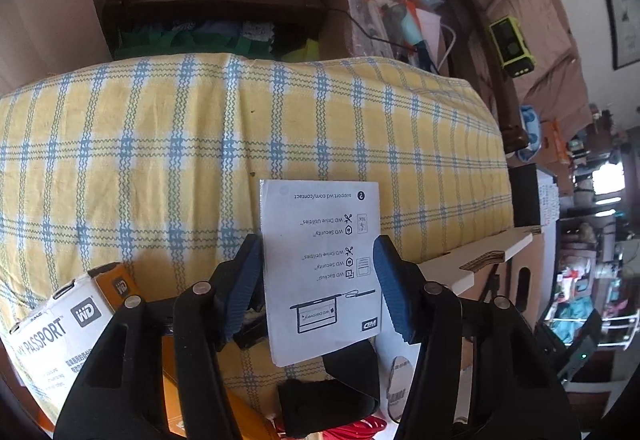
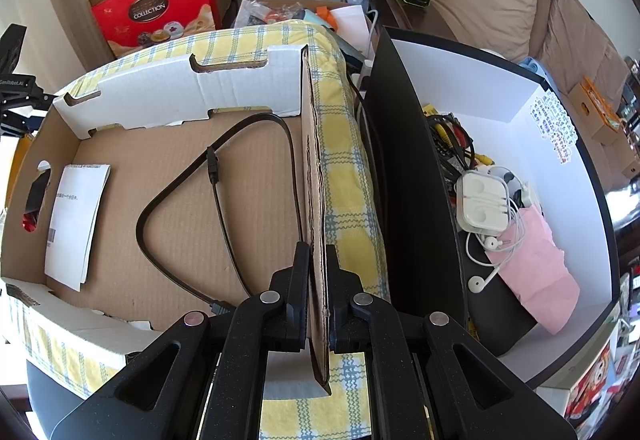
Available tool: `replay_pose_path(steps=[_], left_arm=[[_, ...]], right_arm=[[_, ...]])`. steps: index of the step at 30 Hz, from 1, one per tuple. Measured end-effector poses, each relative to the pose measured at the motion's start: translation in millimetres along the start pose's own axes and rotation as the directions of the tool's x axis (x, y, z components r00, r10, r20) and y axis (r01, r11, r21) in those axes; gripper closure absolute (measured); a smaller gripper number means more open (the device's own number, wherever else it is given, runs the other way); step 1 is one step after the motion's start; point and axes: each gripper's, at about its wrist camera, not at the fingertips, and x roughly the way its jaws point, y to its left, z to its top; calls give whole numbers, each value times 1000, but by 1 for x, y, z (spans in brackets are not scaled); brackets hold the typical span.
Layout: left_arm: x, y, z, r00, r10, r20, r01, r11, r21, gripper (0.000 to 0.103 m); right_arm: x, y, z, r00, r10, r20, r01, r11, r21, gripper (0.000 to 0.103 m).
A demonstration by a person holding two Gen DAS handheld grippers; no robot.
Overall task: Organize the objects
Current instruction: 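Grasp the white instruction sheet with the left gripper, then carry the instruction sheet into the cardboard box onto the barcode paper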
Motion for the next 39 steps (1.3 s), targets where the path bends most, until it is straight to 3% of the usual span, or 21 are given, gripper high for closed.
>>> replay_pose_path(steps=[6, 12, 15, 18, 20, 22, 27, 39], left_arm=[[-9, 1, -2, 999, -25, 32, 25, 1000, 2, 56], [-28, 5, -4, 988, -142, 53, 143, 989, -24, 57], [-28, 3, -4, 978, -207, 26, 208, 978, -25, 71], [-19, -6, -8, 993, -115, 28, 115, 993, 7, 75], [-16, -9, -11, 996, -76, 44, 76, 997, 11, 89], [-18, -8, -13, 995, -67, 78, 68, 998, 0, 98], [-36, -6, -15, 986, -60, 159, 64, 998, -15, 101], [-95, -41, -48, 950, -197, 243, 182, 980, 82, 101]], right_arm=[[0, 1, 1, 1000, -5, -1, 5, 1000, -1, 97], [0, 1, 1, 1000, -7, -2, 7, 1000, 0, 97], [0, 0, 2, 1000, -8, -2, 8, 1000, 1, 97], [0, 0, 2, 1000, -8, -2, 8, 1000, 2, 97], [1, 0, 2, 1000, -8, -3, 8, 1000, 2, 97], [1, 0, 3, 1000, -8, -3, 8, 1000, 0, 97], [1, 0, 3, 1000, -9, -3, 9, 1000, -2, 97], [2, 1, 3, 1000, -12, -3, 12, 1000, 0, 97]])
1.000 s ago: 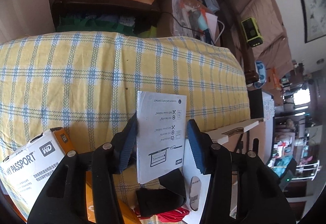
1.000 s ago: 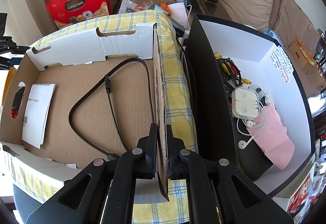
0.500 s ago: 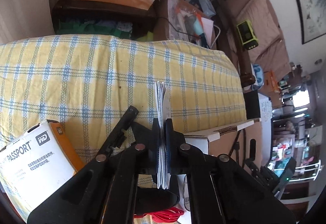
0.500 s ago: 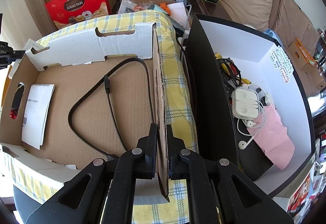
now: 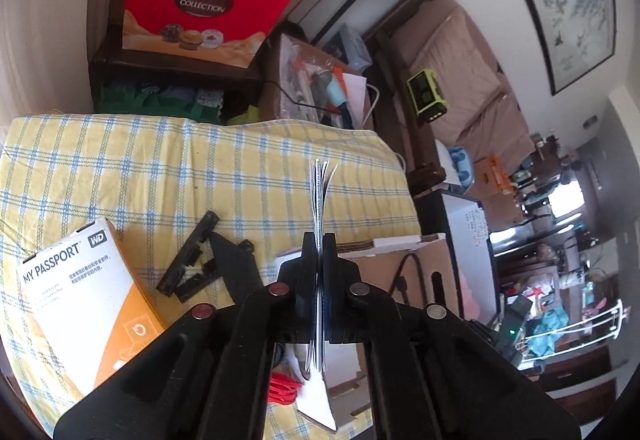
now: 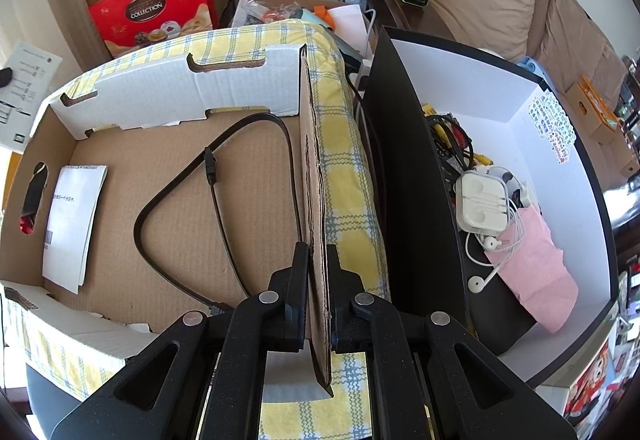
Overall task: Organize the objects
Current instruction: 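Carry the instruction sheet into the cardboard box onto the barcode paper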
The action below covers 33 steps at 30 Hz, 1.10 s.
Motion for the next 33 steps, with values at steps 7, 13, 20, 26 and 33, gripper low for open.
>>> replay_pose_path(steps=[7, 13, 20, 26, 33], left_arm=[[-1, -36, -30, 998, -62, -20, 63, 997, 49, 101], [27, -53, -66, 996, -49, -78, 55, 995, 78, 101], [53, -50, -88, 995, -25, -98, 29, 999, 39, 101], [64, -52, -97, 995, 24, -96, -20, 999, 39, 101], [66, -50, -108, 988, 131, -80, -125, 989, 82, 99]], right_arm=[[0, 0, -1, 1000, 3, -1, -3, 1000, 5, 97], [1, 1, -1, 1000, 5, -2, -5, 1000, 6, 97], [1, 0, -2, 1000, 6, -3, -6, 1000, 5, 97], [1, 0, -2, 1000, 13, -2, -13, 1000, 8, 97], [2, 0, -2, 1000, 17, -1, -17, 1000, 5, 97]])
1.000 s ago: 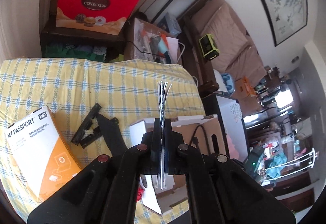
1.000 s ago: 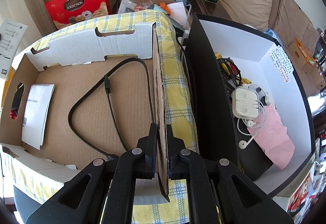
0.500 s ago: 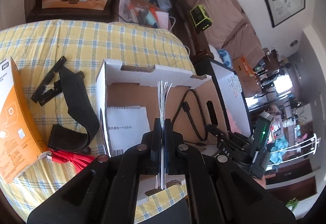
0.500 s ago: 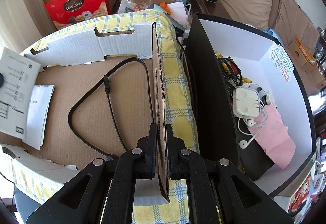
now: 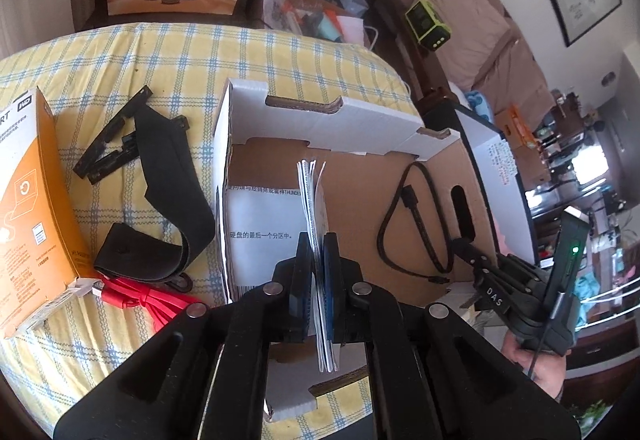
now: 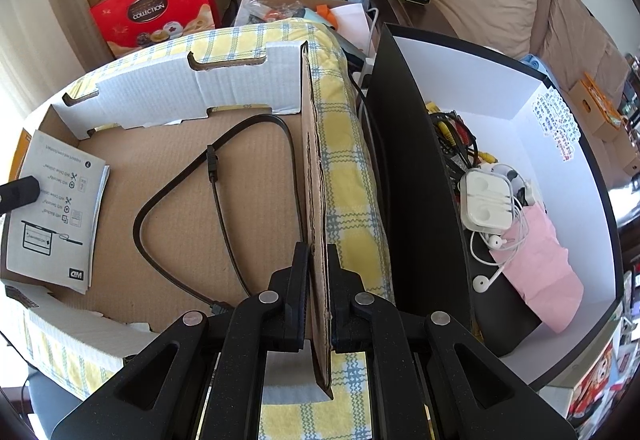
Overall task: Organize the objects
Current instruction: 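Carry the instruction sheet into the cardboard box onto the barcode paper, then open the left gripper and lift it away from the sheet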
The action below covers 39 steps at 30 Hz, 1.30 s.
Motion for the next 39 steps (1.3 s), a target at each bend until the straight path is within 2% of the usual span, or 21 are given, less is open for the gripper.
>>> replay_pose_path(steps=[9, 11, 15, 17, 22, 24, 25, 27, 29, 31, 36, 39], left_arm=[[-4, -5, -4, 997, 80, 5, -80, 993, 82, 94], [-2, -7, -5, 996, 88, -14, -86, 991, 104, 86], [-2, -12, -8, 995, 99, -3, -97, 986, 134, 86], [0, -14, -8, 996, 92, -10, -90, 986, 141, 92], [5, -16, -5, 993, 113, -21, -109, 985, 135, 92], [4, -15, -4, 991, 130, -12, -127, 983, 130, 88], [5, -16, -3, 991, 134, -17, -130, 982, 135, 80], [6, -19, -3, 990, 141, -28, -135, 978, 158, 77], [9, -24, -3, 986, 163, -36, -154, 970, 187, 71], [14, -31, -2, 978, 201, -50, -184, 955, 233, 70], [34, -51, -4, 940, 331, -78, -283, 888, 362, 70], [46, -56, -5, 923, 369, -109, -298, 866, 401, 70]], right_arm=[[0, 0, 1, 1000, -1, -1, 1, 1000, 2, 97], [0, 0, 1, 1000, -1, -1, 1, 1000, 3, 96], [0, 0, 1, 1000, -3, -2, 3, 1000, 2, 96], [0, 0, 1, 1000, -4, -2, 4, 1000, 1, 96], [0, 0, 0, 1000, 0, -3, 0, 1000, 3, 96], [0, 0, 0, 1000, 0, -4, 0, 1000, 1, 96], [0, 0, 0, 1000, -1, -3, 1, 1000, 0, 96], [0, 0, -1, 1000, -1, -2, 1, 1000, 0, 96], [-1, 1, -1, 1000, 0, -1, 0, 1000, 3, 96], [-1, 0, -1, 1000, 1, -2, 0, 1000, 5, 96], [-1, 0, -1, 1000, 2, -2, -2, 1000, 6, 96], [-1, 0, -1, 1000, 1, -1, -1, 1000, 5, 96]])
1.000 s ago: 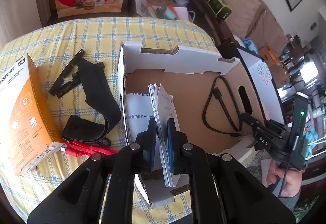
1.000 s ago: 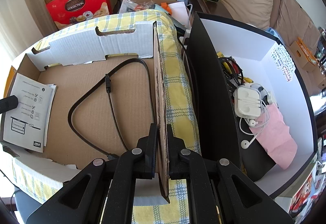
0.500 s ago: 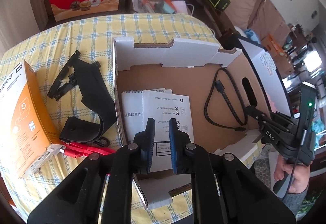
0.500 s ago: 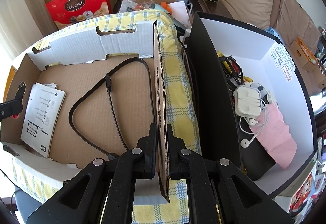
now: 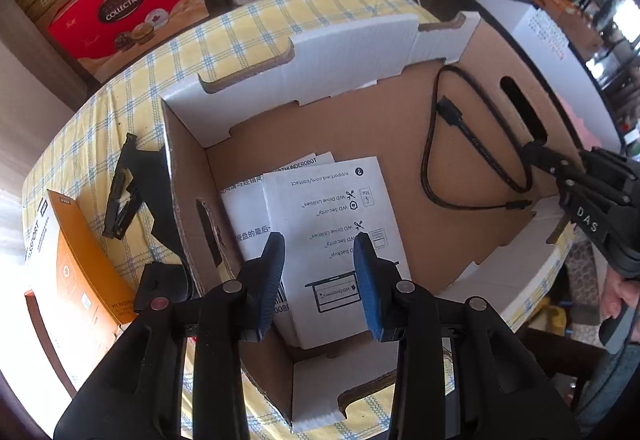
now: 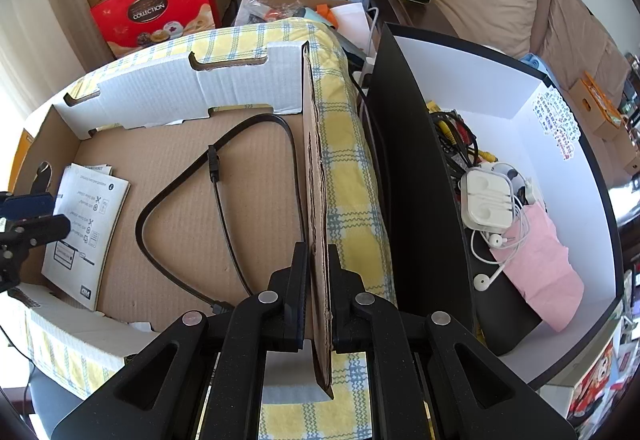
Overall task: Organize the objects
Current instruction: 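Open the left gripper and lift it away from the sheet, then move the left gripper to the black plastic clip and grasp it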
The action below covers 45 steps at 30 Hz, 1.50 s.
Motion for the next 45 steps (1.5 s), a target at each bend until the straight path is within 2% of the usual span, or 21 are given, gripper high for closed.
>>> replay_pose_path(steps=[3, 9, 14, 18, 23, 27, 31, 35, 39, 45], left_arm=[[4, -6, 3, 1000, 10, -27, -9, 1000, 18, 70], [5, -1, 5, 994, -94, -55, 92, 995, -40, 70], [2, 0, 4, 992, -116, -50, 113, 992, -53, 68], [-20, 11, 3, 994, -103, 35, 106, 991, -82, 65], [-57, 44, 1, 983, -88, 161, 109, 986, -127, 40], [-74, 81, 4, 980, -31, 196, 65, 983, -171, 38], [-76, 117, 8, 981, 16, 195, 29, 973, -227, 37], [-60, 149, 6, 986, 64, 152, -20, 963, -270, 37], [-36, 170, 4, 993, 73, 98, -41, 953, -299, 37], [-12, 181, 10, 996, 49, 69, -26, 953, -302, 37]], right_arm=[[0, 0, 0, 1000, 3, 0, -3, 1000, -1, 96], [0, 1, 0, 1000, 3, 0, -3, 1000, -1, 96], [-1, 1, 1, 1000, 3, -1, -3, 1000, -1, 96], [-1, 3, 1, 1000, 4, 0, -4, 1000, -1, 96], [-1, 2, 3, 1000, 4, -2, -4, 1000, -3, 96], [0, 4, 4, 1000, -1, -2, 0, 1000, -7, 96], [0, 4, 4, 1000, 0, -3, 0, 1000, -6, 96], [0, 5, 5, 1000, -4, -5, 4, 1000, -7, 96], [1, 4, 5, 1000, -6, -7, 6, 1000, -8, 96], [2, 3, 3, 1000, -12, -10, 12, 1000, -13, 96]])
